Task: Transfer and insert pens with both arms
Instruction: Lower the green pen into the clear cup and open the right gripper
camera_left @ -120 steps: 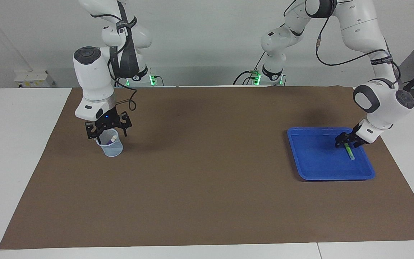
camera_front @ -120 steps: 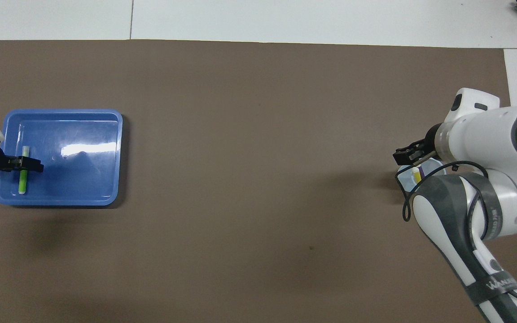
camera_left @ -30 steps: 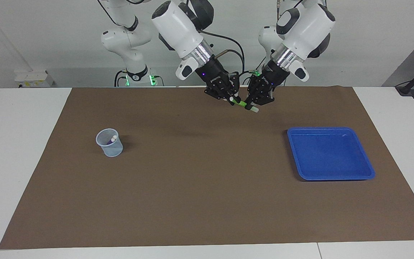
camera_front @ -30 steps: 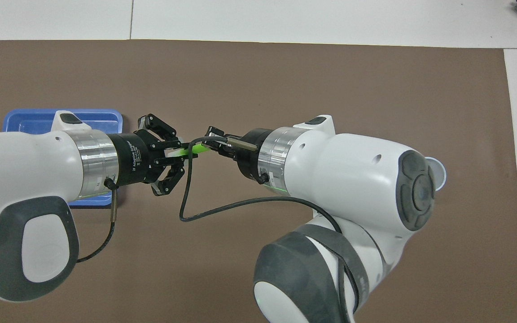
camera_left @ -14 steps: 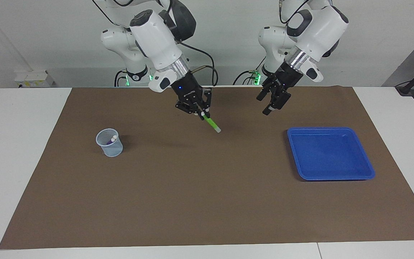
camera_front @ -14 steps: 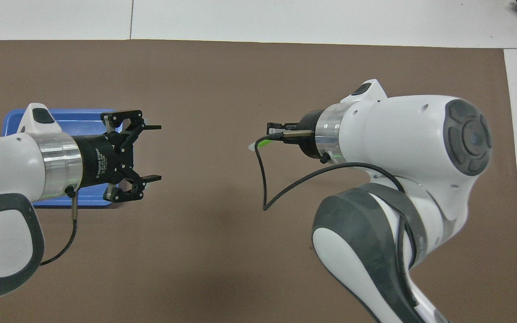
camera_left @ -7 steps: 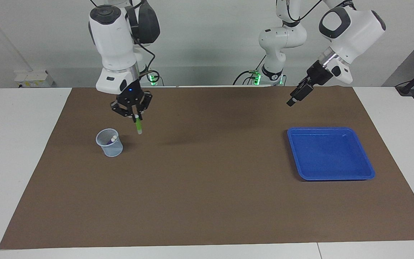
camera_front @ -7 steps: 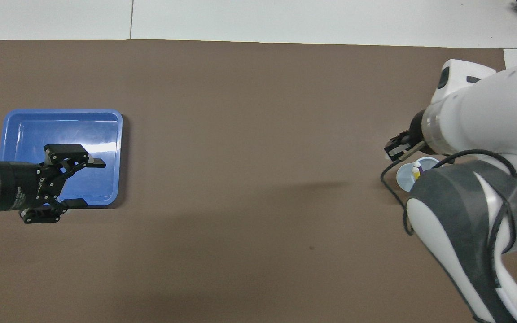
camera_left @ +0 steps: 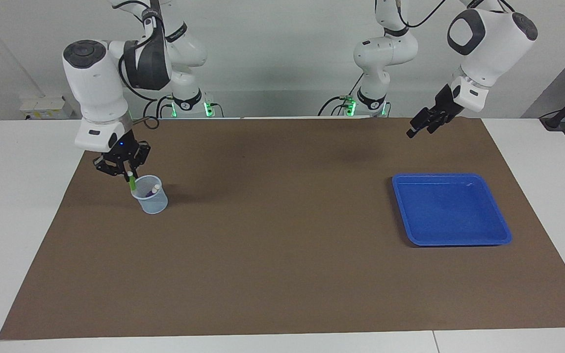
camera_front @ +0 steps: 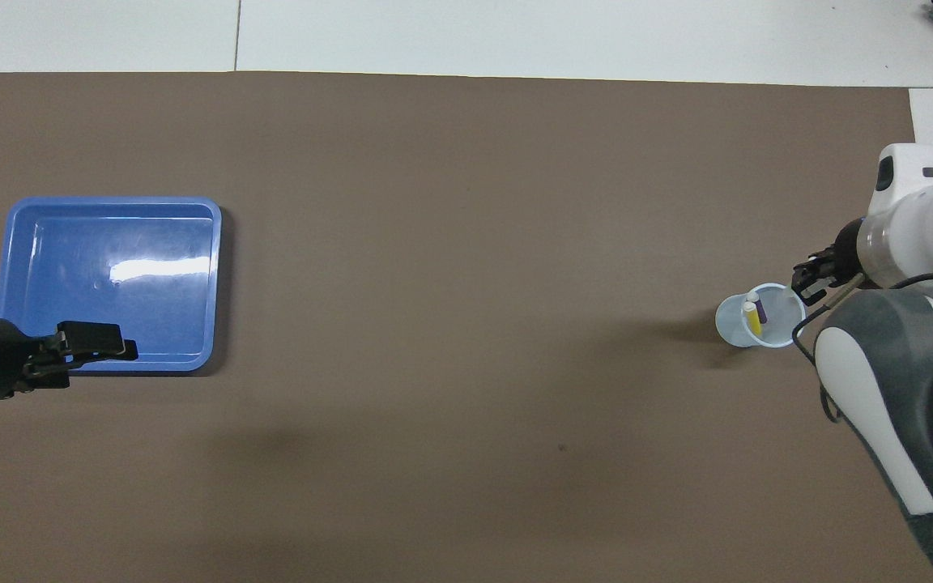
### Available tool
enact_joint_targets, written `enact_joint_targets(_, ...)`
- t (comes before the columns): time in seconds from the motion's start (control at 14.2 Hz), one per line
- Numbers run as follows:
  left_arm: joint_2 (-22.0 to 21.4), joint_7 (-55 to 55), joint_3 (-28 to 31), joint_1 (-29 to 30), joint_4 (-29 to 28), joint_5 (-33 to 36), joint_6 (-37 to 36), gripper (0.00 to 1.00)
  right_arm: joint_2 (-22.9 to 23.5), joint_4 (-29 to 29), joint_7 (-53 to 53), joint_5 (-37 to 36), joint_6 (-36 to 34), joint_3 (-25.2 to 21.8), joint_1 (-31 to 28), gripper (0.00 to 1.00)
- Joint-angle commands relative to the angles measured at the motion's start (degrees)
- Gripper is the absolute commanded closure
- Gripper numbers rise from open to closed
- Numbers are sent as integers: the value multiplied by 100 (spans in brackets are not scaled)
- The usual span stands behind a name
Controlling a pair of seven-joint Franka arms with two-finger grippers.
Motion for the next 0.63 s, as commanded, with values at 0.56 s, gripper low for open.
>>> enact_joint_targets(0.56, 159, 1427, -40, 81, 441, 916, -38, 0, -154, -1196, 282, 633, 874, 54, -490, 100)
